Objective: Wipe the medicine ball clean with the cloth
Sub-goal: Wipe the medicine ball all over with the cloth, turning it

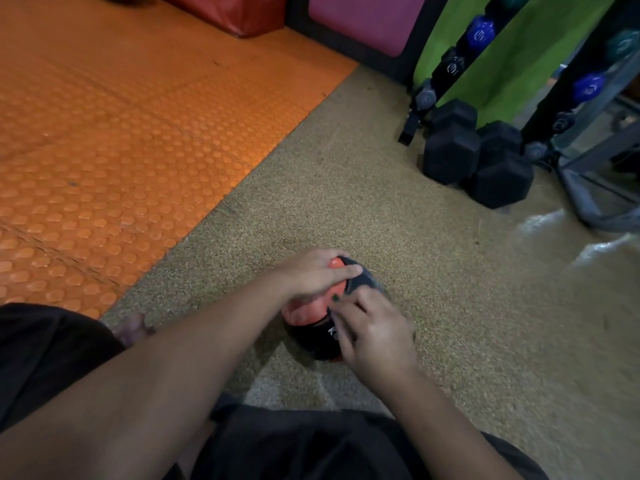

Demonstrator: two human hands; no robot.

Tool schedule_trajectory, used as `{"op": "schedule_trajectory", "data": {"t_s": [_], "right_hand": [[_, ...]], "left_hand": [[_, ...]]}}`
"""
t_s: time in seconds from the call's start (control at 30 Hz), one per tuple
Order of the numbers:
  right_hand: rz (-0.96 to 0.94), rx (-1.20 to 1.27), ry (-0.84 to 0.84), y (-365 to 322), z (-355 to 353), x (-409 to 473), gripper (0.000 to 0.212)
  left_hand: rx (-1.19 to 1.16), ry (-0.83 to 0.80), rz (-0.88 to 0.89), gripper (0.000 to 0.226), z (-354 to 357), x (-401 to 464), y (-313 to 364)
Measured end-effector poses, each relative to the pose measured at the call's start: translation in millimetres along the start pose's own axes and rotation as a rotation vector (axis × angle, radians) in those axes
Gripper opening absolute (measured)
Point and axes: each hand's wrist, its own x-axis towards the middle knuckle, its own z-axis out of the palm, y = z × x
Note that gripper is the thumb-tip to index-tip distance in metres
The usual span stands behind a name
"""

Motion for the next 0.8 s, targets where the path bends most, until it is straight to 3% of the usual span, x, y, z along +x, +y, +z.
{"op": "schedule_trajectory", "data": {"t_s": [0.1, 0.23, 0.4, 0.53, 0.57, 0.7, 0.73, 0.8], "right_hand": [[-0.109, -0.042, -0.081, 16.0, -6.2, 0.9, 0.012], [0.265, 0.144, 0.153, 50.7, -9.8, 21.5, 0.012], [-0.051, 0.019, -0.039, 30.6, -3.1, -2.7, 0.015], [0.338, 0.133, 0.201, 64.6, -6.9, 17.2, 0.010], [0.346, 0.144, 0.223, 59.8, -5.1, 14.2, 0.011], [-0.071, 0.016, -0.055, 19.7, -0.3, -7.7, 0.013], [-0.072, 0.018, -0.059, 24.5, -1.5, -4.9, 0.013], [0.132, 0.060, 0.082, 43.5, -1.4, 8.1, 0.015]], "left_hand": [[0.017, -0.064, -0.068, 0.066, -0.7, 14.3, 16.5], [0.013, -0.090, -0.102, 0.063, -0.4, 28.6, 29.5], [-0.051, -0.121, -0.146, 0.064, -0.4, 32.9, 34.2], [-0.016, -0.101, -0.132, 0.060, 3.1, 39.2, 35.6], [-0.011, -0.101, -0.134, 0.059, 2.9, 40.3, 36.6], [-0.009, -0.107, -0.140, 0.058, 1.7, 40.0, 40.7], [-0.019, -0.105, -0.141, 0.057, 1.8, 40.4, 40.8], [-0.062, -0.096, -0.146, 0.053, 1.9, 42.2, 38.5]]}}
